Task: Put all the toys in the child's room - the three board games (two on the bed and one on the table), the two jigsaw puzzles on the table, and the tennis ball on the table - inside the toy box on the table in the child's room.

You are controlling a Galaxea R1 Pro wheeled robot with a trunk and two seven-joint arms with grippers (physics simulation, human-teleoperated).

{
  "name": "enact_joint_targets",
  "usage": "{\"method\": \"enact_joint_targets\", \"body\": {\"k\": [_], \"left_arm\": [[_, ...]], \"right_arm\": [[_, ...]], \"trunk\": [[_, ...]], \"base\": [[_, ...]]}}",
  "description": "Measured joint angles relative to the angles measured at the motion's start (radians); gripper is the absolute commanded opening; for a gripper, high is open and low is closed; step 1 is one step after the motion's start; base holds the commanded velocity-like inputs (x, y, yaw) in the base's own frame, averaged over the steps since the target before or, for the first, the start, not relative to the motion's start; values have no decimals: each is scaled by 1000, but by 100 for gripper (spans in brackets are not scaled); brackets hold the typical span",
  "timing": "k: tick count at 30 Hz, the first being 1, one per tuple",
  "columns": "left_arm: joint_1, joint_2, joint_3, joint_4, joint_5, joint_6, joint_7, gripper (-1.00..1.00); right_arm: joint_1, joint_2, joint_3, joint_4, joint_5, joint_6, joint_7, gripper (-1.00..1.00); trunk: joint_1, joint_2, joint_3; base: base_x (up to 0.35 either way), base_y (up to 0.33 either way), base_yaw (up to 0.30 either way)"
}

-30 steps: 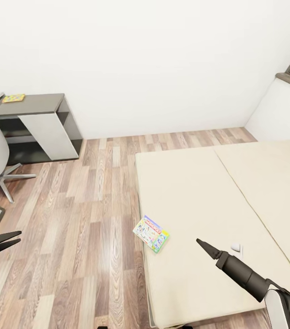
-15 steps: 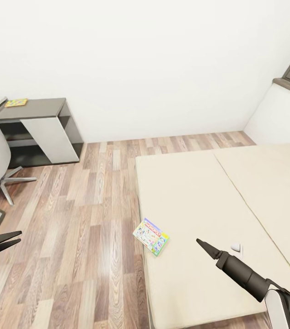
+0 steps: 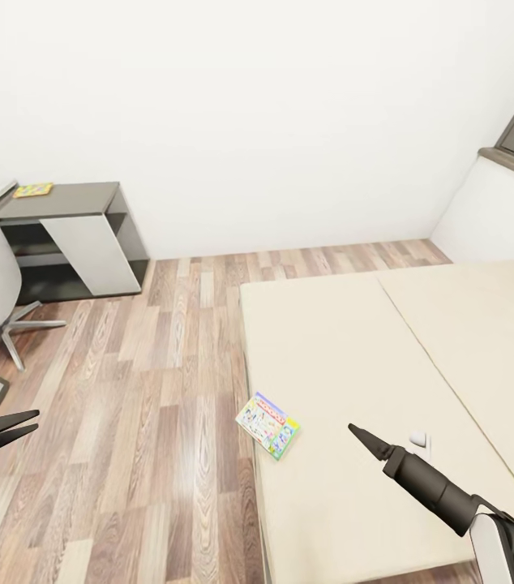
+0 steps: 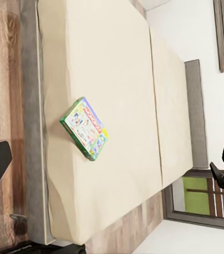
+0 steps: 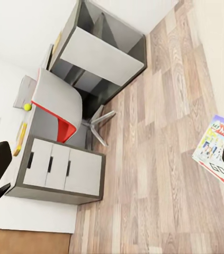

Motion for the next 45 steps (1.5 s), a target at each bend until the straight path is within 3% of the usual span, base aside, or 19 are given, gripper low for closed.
{"method": "enact_joint_targets", "body": {"k": [45], "left_arm": [[0, -5, -3, 0, 1, 0, 2, 100]], "right_arm": [[0, -3, -1, 0, -2, 3, 1, 100]], "trunk": [[0, 0, 74]], "base": [[0, 0, 0]]}}
